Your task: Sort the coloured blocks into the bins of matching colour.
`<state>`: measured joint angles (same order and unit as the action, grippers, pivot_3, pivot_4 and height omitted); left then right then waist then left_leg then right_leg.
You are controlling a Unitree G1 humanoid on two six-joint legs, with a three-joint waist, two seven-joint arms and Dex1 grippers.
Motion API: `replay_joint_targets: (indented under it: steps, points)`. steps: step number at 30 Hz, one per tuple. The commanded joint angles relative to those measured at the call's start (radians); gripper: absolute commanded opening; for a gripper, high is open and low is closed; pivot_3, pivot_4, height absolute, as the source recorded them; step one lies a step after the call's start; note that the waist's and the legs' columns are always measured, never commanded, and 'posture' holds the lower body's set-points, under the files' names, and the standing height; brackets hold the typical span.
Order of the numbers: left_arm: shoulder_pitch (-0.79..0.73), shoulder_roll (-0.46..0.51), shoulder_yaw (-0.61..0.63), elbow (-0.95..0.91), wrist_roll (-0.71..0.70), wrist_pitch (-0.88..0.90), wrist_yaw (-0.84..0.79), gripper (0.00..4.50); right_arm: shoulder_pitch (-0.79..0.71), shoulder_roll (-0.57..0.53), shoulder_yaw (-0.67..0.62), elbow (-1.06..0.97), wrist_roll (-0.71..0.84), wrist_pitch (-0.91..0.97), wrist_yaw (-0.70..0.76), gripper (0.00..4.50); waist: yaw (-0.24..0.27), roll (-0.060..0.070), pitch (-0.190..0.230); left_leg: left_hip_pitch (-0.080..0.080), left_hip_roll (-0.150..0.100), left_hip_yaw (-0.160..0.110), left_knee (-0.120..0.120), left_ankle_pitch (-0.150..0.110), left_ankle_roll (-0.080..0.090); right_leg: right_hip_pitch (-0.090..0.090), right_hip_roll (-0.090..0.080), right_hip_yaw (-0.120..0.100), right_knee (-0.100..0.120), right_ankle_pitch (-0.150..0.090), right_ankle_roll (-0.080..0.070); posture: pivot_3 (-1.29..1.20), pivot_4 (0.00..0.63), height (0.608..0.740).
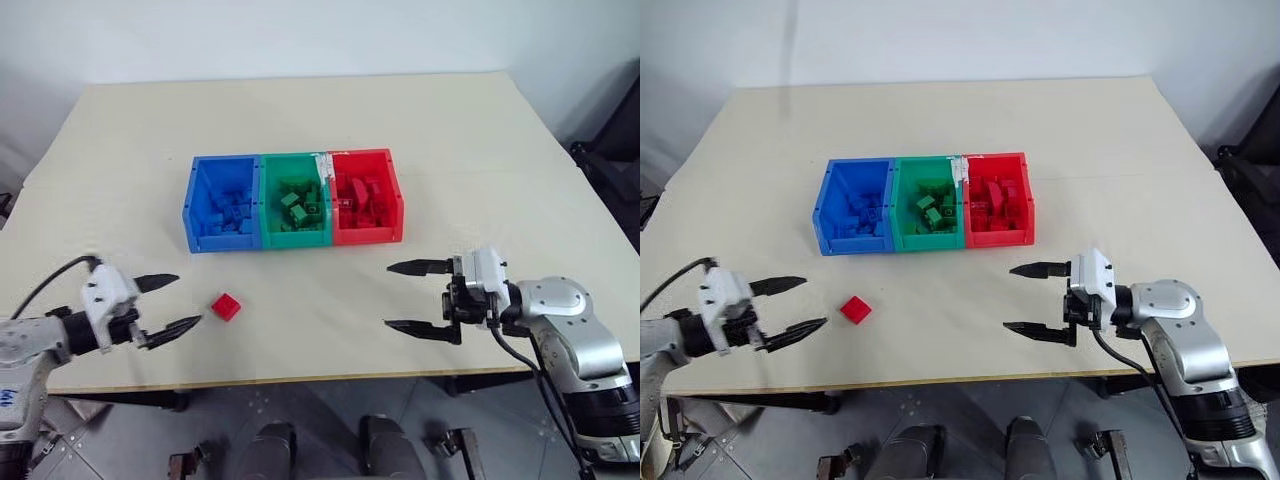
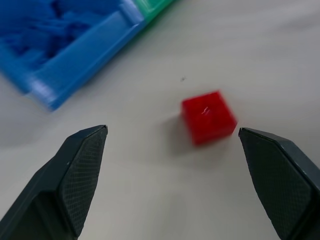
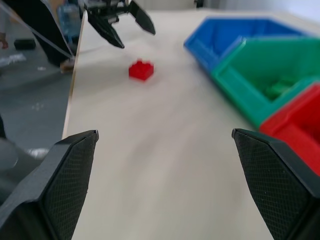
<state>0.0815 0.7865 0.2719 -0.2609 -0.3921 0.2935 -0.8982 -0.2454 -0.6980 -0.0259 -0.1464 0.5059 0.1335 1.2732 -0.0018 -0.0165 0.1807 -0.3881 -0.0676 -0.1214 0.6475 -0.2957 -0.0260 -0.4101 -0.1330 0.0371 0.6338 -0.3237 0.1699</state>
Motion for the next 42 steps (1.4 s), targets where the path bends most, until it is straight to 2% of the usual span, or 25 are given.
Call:
replay_joint_targets:
  steps: [1,4,9,14,18,26,33,38,39,42]
  points:
    - [0.036,-0.027,-0.058,-0.14,-0.013,0.147,0.092,4.46,0.011,-0.015,-0.04,-0.015,0.011,-0.028,0.008,4.5,-0.003,0.0,0.0,0.0,0.0,0.001,0.0,0.0,0.0,0.0,0.0,0.001,0.0,0.0,0.0,0.0,0.15,0.74]
    - [0.039,-0.031,-0.098,-0.13,0.083,0.153,0.162,4.46,0.029,-0.019,-0.04,-0.022,0.003,-0.035,0.012,4.5,-0.001,0.001,-0.001,0.001,0.001,0.002,0.0,0.0,-0.001,-0.001,0.003,0.001,0.0,0.0,-0.001,0.0,0.15,0.74]
    - [-0.005,-0.048,-0.102,-0.119,0.105,0.213,0.236,4.46,0.052,-0.01,-0.037,-0.043,0.005,-0.033,-0.006,4.5,0.0,0.004,-0.003,0.002,-0.002,0.002,0.0,0.0,-0.002,0.001,0.003,0.001,0.0,-0.001,-0.001,0.0,0.15,0.74]
    - [-0.011,-0.037,-0.114,-0.105,0.113,0.216,0.221,4.46,0.055,0.005,-0.029,-0.048,0.001,-0.037,-0.026,4.5,0.002,0.004,-0.003,0.002,0.0,0.002,0.0,0.0,-0.001,0.001,0.002,0.001,0.0,0.0,-0.001,0.0,0.15,0.74]
    - [-0.025,-0.045,-0.121,-0.067,0.128,0.194,0.221,3.61,0.052,0.013,-0.025,-0.049,-0.003,-0.039,-0.037,4.5,0.002,0.004,-0.003,0.002,0.0,0.002,0.0,0.0,-0.002,0.001,0.002,0.0,-0.001,0.0,-0.001,0.0,0.15,0.74]
    - [-0.04,-0.044,-0.135,-0.03,0.135,0.174,0.213,1.03,0.049,0.026,-0.015,-0.052,-0.011,-0.041,-0.053,4.5,0.001,0.004,-0.003,0.002,0.0,0.002,0.0,0.0,-0.002,0.001,0.002,0.0,-0.001,0.0,-0.001,0.0,0.15,0.74]
    - [-0.065,-0.072,-0.125,0.008,0.108,0.077,0.18,0.95,0.065,0.034,-0.018,-0.063,-0.016,-0.039,-0.072,4.5,0.002,0.005,-0.003,0.002,0.0,0.002,0.0,0.0,-0.002,0.001,0.002,0.0,-0.001,0.0,-0.001,0.0,0.15,0.74]
    - [-0.279,-0.139,-0.109,0.022,-0.035,0.067,0.099,0.95,0.124,0.049,-0.095,-0.118,-0.002,-0.031,-0.179,4.5,0.026,0.004,-0.002,0.0,0.0,-0.001,0.002,0.0,-0.002,0.001,0.001,-0.002,-0.001,0.0,0.0,0.0,0.15,0.74]
    - [-0.315,-0.143,-0.123,0.03,-0.032,0.074,0.097,0.95,0.137,0.056,-0.109,-0.131,0.002,-0.031,-0.203,4.5,0.026,0.004,-0.002,0.0,0.0,-0.001,0.003,0.0,-0.002,0.001,0.001,-0.002,-0.001,0.0,0.0,0.0,0.15,0.74]
    - [-0.553,-0.212,-0.239,0.131,0.012,0.099,0.101,0.95,0.207,0.114,-0.181,-0.196,0.005,-0.034,-0.336,4.5,0.034,0.004,-0.002,0.0,-0.005,-0.002,0.003,0.0,-0.002,0.002,0.001,-0.002,-0.001,0.001,0.0,0.0,0.15,0.74]
